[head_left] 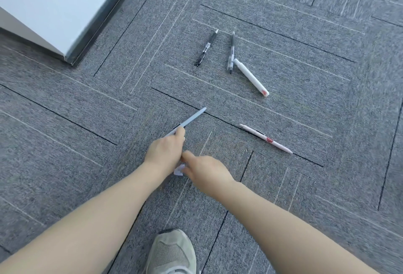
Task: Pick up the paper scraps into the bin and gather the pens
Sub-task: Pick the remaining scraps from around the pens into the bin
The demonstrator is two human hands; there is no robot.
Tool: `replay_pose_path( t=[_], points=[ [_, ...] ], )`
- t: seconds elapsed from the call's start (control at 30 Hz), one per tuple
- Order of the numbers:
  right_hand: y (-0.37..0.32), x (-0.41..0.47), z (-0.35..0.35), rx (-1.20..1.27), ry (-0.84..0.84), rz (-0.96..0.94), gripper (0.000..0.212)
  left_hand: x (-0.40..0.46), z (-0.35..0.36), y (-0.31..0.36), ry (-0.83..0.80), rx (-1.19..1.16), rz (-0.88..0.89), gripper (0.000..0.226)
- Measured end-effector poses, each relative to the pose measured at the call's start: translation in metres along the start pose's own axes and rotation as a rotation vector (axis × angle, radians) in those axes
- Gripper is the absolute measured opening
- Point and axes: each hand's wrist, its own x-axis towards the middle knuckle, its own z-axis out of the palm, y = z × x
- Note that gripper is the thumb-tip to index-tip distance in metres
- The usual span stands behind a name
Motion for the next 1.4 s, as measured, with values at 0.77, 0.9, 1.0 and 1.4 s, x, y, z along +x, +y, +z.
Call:
replay_pose_path(
  t=[0.77,0.9,1.0,1.4],
  points=[
    [0.123,-0.239,-0.240,0.884,1.432,0.371,0.024,0.042,-0.192,0.288,0.010,-1.010,0.655,0.019],
    [0.163,-0.346,-0.272,0.733,1.657,0.692,0.017,0.015,-0.240,0.438,-0.095,-0.989,0.876,0.015],
    [0.192,-0.394,-0.273,0.754,1.663,0.911,0.021,-0.011,-0.253,0.523,-0.122,-0.872,0.951,0.009],
    [0.250,-0.437,-0.247,0.436,1.244,1.311,0.035,-0.015,-0.230,0.613,-0.484,-0.459,0.879,0.024]
  ],
)
